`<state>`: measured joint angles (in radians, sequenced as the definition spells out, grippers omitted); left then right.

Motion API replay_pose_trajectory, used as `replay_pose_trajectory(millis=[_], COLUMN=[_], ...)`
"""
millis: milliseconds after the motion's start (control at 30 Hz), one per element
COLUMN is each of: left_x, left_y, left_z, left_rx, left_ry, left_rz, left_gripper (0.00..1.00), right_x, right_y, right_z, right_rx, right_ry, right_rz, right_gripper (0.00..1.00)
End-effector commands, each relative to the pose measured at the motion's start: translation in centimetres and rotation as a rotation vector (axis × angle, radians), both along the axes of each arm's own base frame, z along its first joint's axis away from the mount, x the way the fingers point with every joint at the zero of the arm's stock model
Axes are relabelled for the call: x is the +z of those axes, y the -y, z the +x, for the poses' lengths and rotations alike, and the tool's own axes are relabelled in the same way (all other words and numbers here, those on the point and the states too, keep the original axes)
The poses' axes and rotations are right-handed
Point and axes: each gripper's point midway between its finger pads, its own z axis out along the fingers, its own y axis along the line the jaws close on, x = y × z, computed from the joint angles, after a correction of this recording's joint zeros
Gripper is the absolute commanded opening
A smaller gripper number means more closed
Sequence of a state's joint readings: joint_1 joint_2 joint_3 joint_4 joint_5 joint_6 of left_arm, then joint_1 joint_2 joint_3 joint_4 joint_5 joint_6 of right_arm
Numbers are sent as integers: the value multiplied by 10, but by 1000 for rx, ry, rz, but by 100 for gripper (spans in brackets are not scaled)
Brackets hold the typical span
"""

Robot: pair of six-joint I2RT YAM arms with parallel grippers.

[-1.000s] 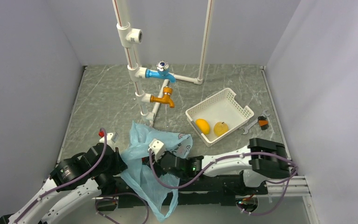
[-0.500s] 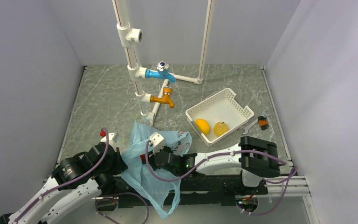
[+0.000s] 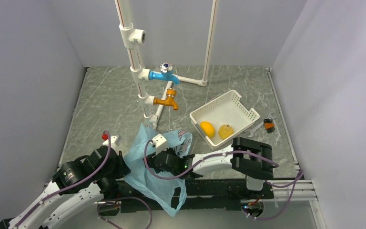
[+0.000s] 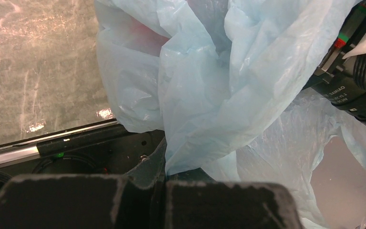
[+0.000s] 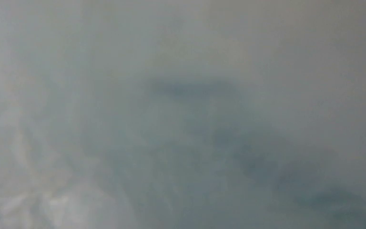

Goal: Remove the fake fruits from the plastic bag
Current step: Take out the fake fruit from the plastic bag.

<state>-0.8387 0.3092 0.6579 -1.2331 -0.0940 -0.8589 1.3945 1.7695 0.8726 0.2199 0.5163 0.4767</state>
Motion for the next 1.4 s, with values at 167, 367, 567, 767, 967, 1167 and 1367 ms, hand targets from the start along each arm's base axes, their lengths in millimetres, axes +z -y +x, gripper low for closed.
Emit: replay_pose_trajectory(millis=[167, 367, 567, 767, 967, 1167, 1367], left_x=[2, 1, 1, 1, 2, 2, 2], left_y=[3, 4, 4, 4, 3, 3, 2], left_z=[1, 1, 1, 1, 1, 1, 2], left_rx=[-6, -8, -9, -5, -4, -1, 11], left_ry=[9, 1, -3, 1, 4, 7, 7], left_rz=[-19, -11, -6, -10, -13, -17, -18], left_gripper=[0, 0, 0, 0, 0, 0, 0], right_x=[-1, 42, 86, 120, 151, 174, 168], right_y=[-4, -11, -14, -7, 0, 1, -12], right_z=[-1, 0, 0, -2, -13, -32, -74], right_rx=[10, 51, 73, 87, 126, 232, 457], right_ry=[-18, 33, 73, 100, 84, 60, -46], right_rz=[-2, 104, 190, 259, 356, 433, 469], right_gripper=[41, 21, 7, 2, 0, 0, 0])
